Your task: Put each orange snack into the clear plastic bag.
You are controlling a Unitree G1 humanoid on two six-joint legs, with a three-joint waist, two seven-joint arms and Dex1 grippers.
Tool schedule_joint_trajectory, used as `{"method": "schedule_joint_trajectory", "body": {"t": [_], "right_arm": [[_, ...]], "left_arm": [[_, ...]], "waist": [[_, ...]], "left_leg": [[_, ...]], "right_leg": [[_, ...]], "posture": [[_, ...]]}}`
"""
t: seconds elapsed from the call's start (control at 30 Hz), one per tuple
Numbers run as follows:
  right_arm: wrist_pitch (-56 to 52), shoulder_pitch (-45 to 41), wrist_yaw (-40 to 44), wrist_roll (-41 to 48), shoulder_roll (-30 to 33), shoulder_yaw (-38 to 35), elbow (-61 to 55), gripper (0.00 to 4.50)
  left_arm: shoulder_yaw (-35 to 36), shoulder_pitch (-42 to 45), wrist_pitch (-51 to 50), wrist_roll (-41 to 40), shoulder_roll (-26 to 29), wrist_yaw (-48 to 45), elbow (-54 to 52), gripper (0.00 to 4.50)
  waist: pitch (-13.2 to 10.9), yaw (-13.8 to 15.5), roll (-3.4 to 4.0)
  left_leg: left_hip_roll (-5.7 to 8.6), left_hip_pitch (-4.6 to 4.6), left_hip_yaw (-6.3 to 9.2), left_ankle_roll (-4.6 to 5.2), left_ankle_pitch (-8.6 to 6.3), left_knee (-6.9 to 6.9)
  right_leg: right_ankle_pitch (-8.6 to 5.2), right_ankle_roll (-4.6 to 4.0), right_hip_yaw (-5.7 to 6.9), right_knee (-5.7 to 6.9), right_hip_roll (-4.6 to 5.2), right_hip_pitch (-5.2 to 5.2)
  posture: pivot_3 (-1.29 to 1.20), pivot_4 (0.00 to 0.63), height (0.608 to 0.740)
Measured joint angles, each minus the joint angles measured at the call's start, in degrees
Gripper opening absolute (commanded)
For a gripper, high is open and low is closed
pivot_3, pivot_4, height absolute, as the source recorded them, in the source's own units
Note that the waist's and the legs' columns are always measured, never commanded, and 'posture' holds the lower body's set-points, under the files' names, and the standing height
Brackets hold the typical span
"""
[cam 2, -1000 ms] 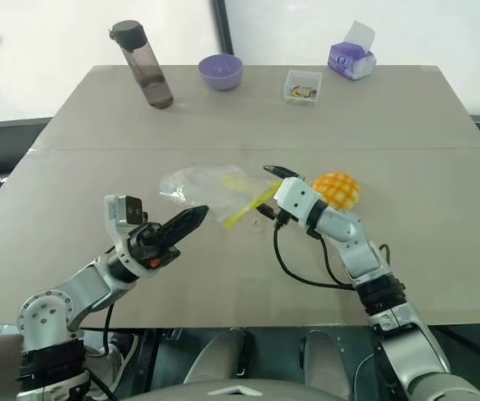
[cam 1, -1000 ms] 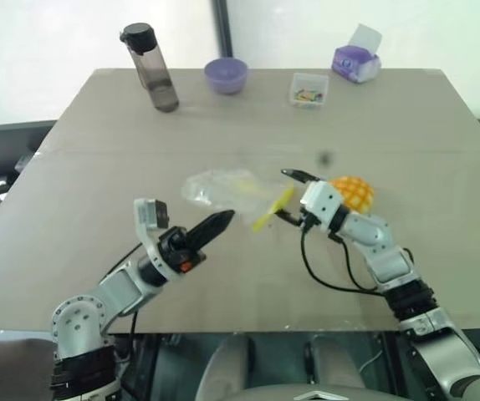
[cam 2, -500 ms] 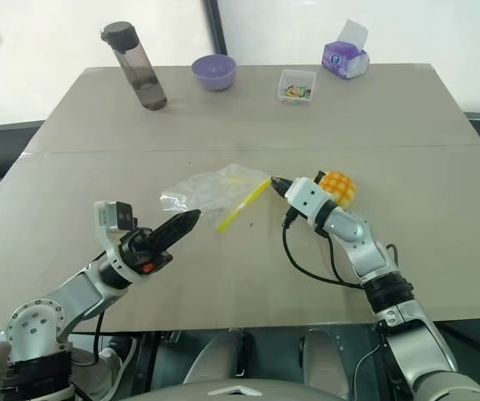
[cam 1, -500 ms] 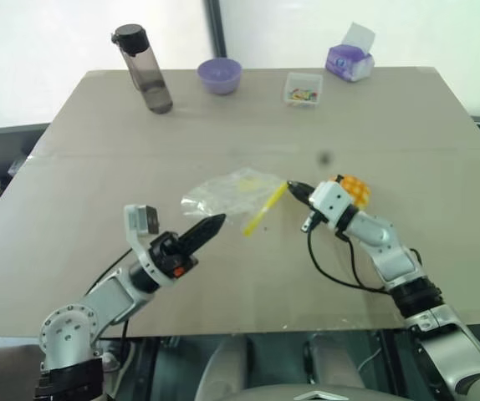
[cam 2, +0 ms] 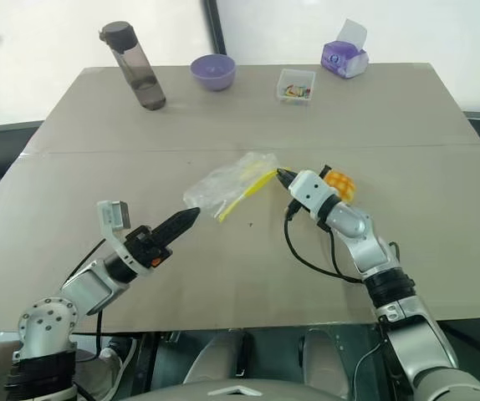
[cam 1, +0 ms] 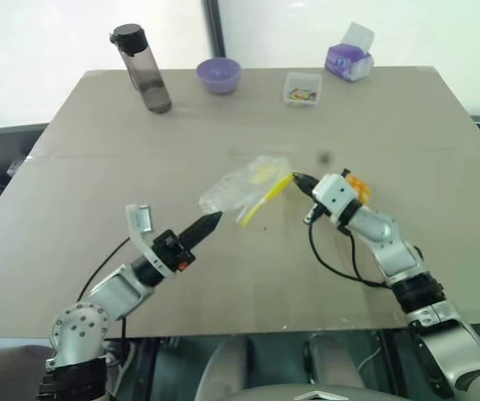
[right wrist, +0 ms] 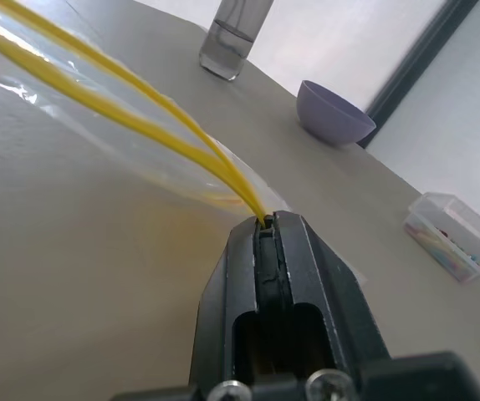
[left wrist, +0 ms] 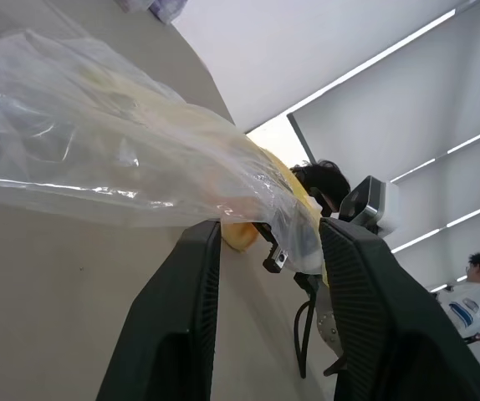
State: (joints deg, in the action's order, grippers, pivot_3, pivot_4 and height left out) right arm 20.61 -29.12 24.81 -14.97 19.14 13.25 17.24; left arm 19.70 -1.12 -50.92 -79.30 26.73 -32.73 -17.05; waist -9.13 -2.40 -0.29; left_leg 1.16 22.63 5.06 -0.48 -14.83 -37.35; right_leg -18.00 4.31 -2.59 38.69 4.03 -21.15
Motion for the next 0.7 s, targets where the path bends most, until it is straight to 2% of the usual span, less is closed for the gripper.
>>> {"method": "schedule_joint_trajectory", "body": {"t": [0.07, 0.27, 0.33, 0.43, 0.57, 0.7], "right_arm": [[-0.4, 0.0, -0.2, -0.7, 0.1, 0.0, -0.3, 0.00], [-1.3, -0.6, -0.3, -2.1, -0.2, 0.8, -1.0, 0.00], [-2.1, -1.6, -1.0, -4.5, -1.7, 2.8, -1.0, 0.00], [-4.6, -3.4, -3.6, -7.2, -2.6, 3.1, -0.4, 0.00], [-9.0, -4.9, -6.2, -9.2, -5.1, 3.1, -0.4, 0.00], [-14.0, -6.7, -10.7, -12.0, -9.4, 3.8, -0.9, 0.00]], "left_arm": [[0.4, 0.0, 0.0, -1.3, 1.5, -0.8, -3.2, 1.76], [-1.0, 2.5, 1.3, 2.8, 3.9, -0.6, -9.4, 1.76], [-11.3, 9.9, 0.7, 15.2, 10.8, 2.1, -15.1, 1.76], [-25.7, 16.5, 1.3, 38.1, 19.4, 9.4, -15.5, 1.76], [-33.0, 19.1, 3.1, 51.6, 18.9, 14.6, -15.4, 1.76], [-34.6, 22.8, 6.8, 61.8, 14.2, 20.8, -17.6, 1.76]], "waist": [[0.0, 0.0, 0.00], [0.0, 0.0, -0.01], [-0.1, 0.0, -0.09], [-0.1, -0.2, -0.06], [-0.2, -0.2, -0.12], [-0.2, -0.1, -0.18]], "left_leg": [[-0.03, 0.08, -0.06, 0.00, 0.00, -0.01], [0.04, 0.06, -0.11, 0.00, 0.01, -0.01], [0.09, 0.06, -0.11, -0.02, 0.02, 0.00], [0.13, 0.06, -0.24, -0.04, 0.03, 0.09], [0.07, 0.29, -0.29, -0.06, 0.04, 0.14], [0.02, 0.31, -0.31, -0.07, 0.05, 0.13]], "right_leg": [[0.00, 0.00, -0.06, 0.09, 0.00, -0.12], [0.00, 0.00, -0.09, 0.14, -0.02, -0.13], [0.00, 0.00, -0.13, 0.17, -0.09, -0.16], [0.00, 0.00, -0.31, 0.21, -0.14, -0.27], [0.00, 0.00, -0.37, 0.19, -0.17, -0.53], [0.00, 0.00, -0.38, 0.19, -0.21, -0.55]], "posture": [[0.00, 0.150, 0.740], [0.00, 0.150, 0.740], [0.00, 0.150, 0.740], [0.00, 0.150, 0.740], [0.00, 0.150, 0.740], [0.00, 0.150, 0.740]]}}
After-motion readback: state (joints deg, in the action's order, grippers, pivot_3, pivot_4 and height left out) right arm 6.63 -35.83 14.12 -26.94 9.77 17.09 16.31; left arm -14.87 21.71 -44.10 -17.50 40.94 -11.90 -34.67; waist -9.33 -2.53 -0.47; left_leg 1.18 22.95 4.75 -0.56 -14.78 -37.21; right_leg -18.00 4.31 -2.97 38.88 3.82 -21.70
